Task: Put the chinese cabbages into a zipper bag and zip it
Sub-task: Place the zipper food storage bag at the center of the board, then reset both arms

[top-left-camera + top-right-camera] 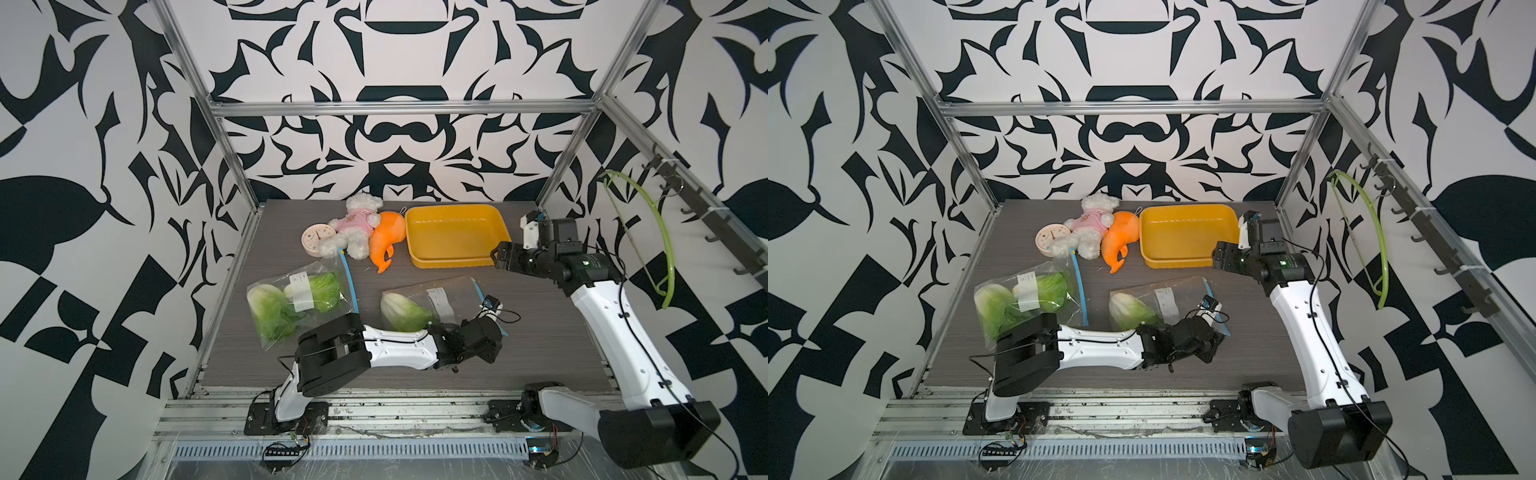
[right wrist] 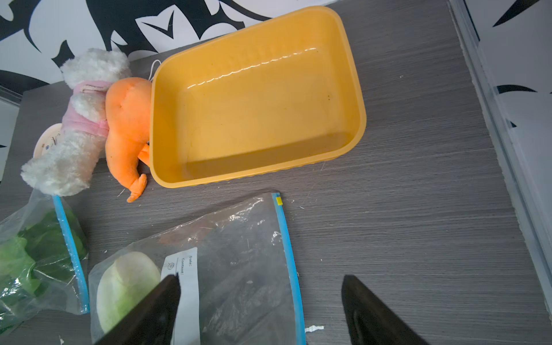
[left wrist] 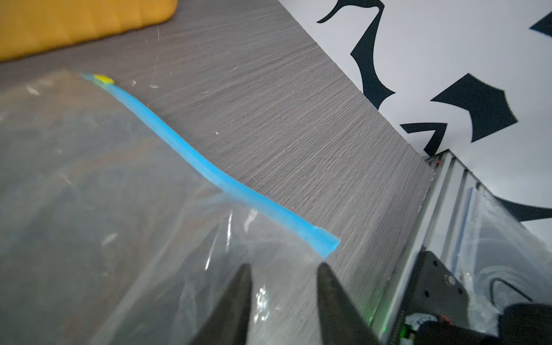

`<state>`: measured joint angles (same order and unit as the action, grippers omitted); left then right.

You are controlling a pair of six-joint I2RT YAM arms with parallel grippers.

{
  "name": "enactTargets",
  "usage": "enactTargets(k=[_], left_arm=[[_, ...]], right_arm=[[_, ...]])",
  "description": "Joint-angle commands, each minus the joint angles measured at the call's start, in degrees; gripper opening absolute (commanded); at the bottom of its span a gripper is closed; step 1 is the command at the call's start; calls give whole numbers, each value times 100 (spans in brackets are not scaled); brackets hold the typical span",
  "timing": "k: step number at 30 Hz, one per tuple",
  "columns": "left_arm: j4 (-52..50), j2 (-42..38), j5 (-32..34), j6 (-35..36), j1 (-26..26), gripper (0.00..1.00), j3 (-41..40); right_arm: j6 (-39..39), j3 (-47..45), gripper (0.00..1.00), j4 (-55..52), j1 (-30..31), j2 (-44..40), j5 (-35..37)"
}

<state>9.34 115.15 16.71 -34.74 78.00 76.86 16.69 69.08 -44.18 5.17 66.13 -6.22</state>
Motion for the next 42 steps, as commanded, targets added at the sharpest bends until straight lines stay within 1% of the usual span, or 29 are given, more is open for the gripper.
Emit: enactTargets(k=[1, 3, 5, 6, 7, 8, 11, 12, 13, 14, 16, 17, 18, 19, 21, 23, 24, 25, 26, 28, 29, 30, 32, 34, 36, 39, 40, 41, 42], left_arm=[[-28, -254, 101, 140, 43, 58, 64], [-218, -548, 214, 419, 54, 70, -60], [-448, -975, 495, 627, 60, 80, -271], [-515, -1244, 665, 778, 58, 84, -443], [-592, -1545, 910, 846, 62, 92, -606], [-698, -1901, 1233, 890, 62, 98, -812], [-1073, -2905, 2281, 1114, -18, 99, -1309], [-1366, -3224, 2625, 1110, -109, 99, -1398], [-1694, -3543, 2924, 1029, -265, 99, -1479], [-1970, -3820, 3097, 965, -449, 99, -1557], [-2521, -4579, 3316, 708, -1117, 99, -1851], [-2657, -4892, 3220, 599, -1524, 99, -2009], [-2695, -5254, 3093, 550, -2079, 99, -2260], [-2654, -5597, 3117, 530, -2628, 99, -2532], [-2509, -6145, 3133, 640, -3612, 99, -2960], [-2241, -6537, 3275, 985, -4487, 99, -3374], [-1899, -6631, 3255, 1345, -4977, 99, -3656], [-1673, -6648, 3088, 1559, -5524, 99, -3873], [-1546, -6611, 2882, 1570, -6034, 99, -4015], [-1176, -6387, 2023, 1552, -7108, 99, -4283], [-1050, -6266, 1780, 1501, -7430, 99, -4351], [-706, -6105, 1690, 1528, -7645, 99, -4496], [196, -5784, 1761, 1819, -7740, 99, -4860], [1032, -5447, 1702, 2062, -7743, 99, -5164], [1540, -5215, 1488, 2079, -7740, 99, -5365], [2803, -4799, 1121, 2240, -7746, 99, -5793], [3200, -4575, 1098, 2408, -7741, 99, -5871], [3397, -4407, 1058, 2535, -7731, 99, -5875], [3679, -4172, 1026, 2604, -7730, 99, -5915]], right_arm=[[118, -122, 86, 241, 10, -150, -71], [163, -259, 86, 341, 14, -282, -126], [195, -376, 87, 407, 6, -446, -98], [216, -423, 88, 415, 6, -535, -46], [228, -467, 88, 418, 8, -609, 11], [248, -548, 89, 430, 4, -709, 84], [351, -792, 92, 532, 7, -959, 436], [391, -890, 94, 579, 8, -1027, 579], [410, -1014, 98, 630, 6, -1102, 750], [438, -1133, 99, 687, 3, -1163, 933], [509, -1523, 99, 969, 2, -1255, 1387], [506, -1645, 99, 1093, 4, -1269, 1545], [508, -1826, 99, 1256, 2, -1269, 1855], [520, -2030, 99, 1473, -2, -1261, 2187], [466, -2475, 99, 2050, -6, -1231, 2713], [315, -2883, 100, 2690, -5, -1144, 3099], [276, -3085, 100, 3045, -7, -1060, 3270], [212, -3291, 99, 3448, -16, -944, 3390], [141, -3431, 100, 3750, -25, -822, 3444], [42, -3622, 100, 4338, -24, -414, 3536], [13, -3666, 100, 4525, -29, -238, 3581], [-35, -3710, 99, 4769, -29, -30, 3634], [-220, -3907, 99, 5404, -32, 294, 3663], [-561, -4254, 99, 6388, -27, 607, 3601], [-743, -4492, 99, 7098, -26, 843, 3465], [-951, -4820, 100, 8216, -28, 1085, 2983], [-1054, -4850, 99, 8522, -29, 1190, 2742], [-1225, -4821, 99, 8704, -33, 1300, 2775], [-1161, -4753, 99, 8695, -49, 1398, 2753]])
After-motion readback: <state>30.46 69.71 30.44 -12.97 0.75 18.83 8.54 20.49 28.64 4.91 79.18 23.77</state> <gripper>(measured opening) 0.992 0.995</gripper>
